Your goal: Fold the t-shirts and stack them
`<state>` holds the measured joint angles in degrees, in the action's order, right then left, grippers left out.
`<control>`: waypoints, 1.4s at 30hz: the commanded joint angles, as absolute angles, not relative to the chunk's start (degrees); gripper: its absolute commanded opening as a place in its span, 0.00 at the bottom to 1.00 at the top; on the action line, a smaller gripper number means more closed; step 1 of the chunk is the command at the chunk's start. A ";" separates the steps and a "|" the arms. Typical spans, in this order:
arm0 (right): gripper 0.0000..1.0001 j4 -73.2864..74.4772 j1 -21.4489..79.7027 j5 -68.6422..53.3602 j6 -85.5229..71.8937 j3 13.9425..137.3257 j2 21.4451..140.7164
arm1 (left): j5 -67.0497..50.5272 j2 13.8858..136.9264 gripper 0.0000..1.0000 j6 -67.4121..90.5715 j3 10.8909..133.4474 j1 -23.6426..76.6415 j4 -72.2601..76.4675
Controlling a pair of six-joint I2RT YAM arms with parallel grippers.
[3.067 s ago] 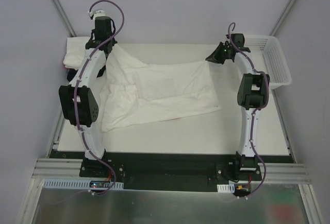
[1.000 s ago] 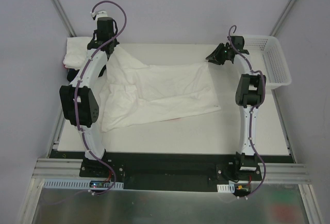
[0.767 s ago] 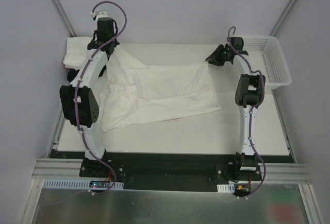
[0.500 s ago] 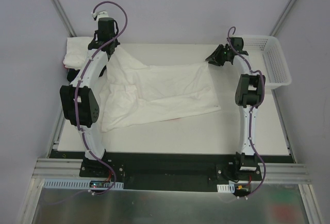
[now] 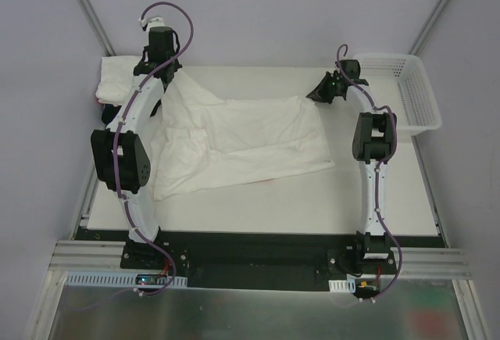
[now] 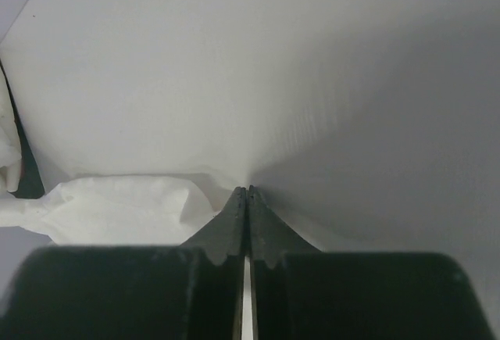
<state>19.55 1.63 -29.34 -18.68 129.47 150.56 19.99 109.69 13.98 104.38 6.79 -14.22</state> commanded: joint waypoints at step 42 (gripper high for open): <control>0.01 15.91 0.09 -29.71 -17.31 112.85 132.46 | 23.73 93.96 0.00 16.87 92.12 11.07 -13.01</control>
